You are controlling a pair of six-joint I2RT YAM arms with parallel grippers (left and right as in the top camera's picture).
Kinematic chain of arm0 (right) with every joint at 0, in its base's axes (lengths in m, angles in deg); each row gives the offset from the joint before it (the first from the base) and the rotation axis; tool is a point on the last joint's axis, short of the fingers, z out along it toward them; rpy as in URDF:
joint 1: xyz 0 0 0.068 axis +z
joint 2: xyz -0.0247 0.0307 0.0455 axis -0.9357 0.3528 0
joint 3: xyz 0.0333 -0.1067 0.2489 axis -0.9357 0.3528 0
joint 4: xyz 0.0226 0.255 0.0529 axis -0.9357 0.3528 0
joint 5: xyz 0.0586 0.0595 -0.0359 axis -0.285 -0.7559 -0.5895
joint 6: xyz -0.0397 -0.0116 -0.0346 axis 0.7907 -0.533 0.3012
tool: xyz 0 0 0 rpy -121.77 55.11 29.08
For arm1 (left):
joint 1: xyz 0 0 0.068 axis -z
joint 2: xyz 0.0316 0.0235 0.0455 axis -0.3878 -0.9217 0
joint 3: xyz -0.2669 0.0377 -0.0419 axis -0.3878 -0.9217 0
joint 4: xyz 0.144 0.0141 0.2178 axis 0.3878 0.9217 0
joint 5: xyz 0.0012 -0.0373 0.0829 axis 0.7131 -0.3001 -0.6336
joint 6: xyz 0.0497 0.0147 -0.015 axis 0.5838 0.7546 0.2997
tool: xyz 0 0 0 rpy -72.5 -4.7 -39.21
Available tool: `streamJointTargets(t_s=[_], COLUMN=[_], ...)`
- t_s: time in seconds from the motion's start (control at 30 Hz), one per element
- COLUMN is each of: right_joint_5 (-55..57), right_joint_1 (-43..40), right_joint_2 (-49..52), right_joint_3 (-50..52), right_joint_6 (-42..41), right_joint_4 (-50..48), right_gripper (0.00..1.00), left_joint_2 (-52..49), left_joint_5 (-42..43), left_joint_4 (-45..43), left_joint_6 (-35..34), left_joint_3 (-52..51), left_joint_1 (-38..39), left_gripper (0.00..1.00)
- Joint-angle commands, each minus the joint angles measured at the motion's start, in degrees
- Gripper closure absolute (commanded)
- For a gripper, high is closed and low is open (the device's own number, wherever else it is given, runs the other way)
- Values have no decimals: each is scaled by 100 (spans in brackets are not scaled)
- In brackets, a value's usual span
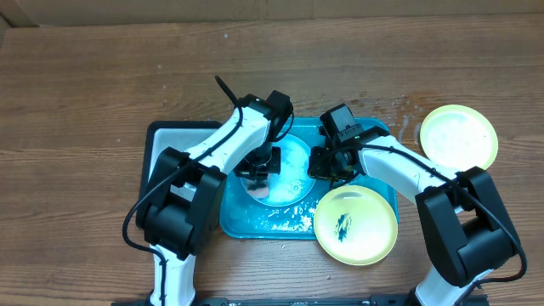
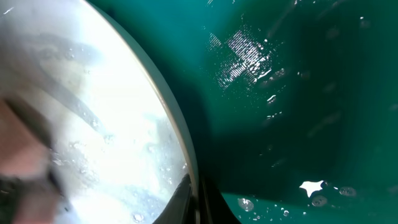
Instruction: Clean dirty plates on tray and stack at the side
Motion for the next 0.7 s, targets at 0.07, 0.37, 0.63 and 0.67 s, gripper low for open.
streamJointTargets(t_s=[0.07, 0.37, 0.63, 0.67], right_joint_5=[273, 391, 533, 535], right_joint_1=[-46, -46, -44, -44], right_joint_2=[68, 68, 7, -44], right_joint_3=[103, 103, -118, -197], right_joint_6=[2, 55, 415, 507], right_joint_4=[68, 197, 603, 691], right_gripper=[96, 96, 96, 96], left_joint_2=[-133, -131, 170, 232], left_joint_5=[-1274, -1154, -1582, -1609], left_joint_4=[426, 1386, 2653, 2712], left_joint_6=[-260, -262, -479, -485], left_joint_3=[861, 2157, 2413, 2413], left_joint_1=[-133, -133, -341, -409], left_gripper=[95, 96, 96, 96])
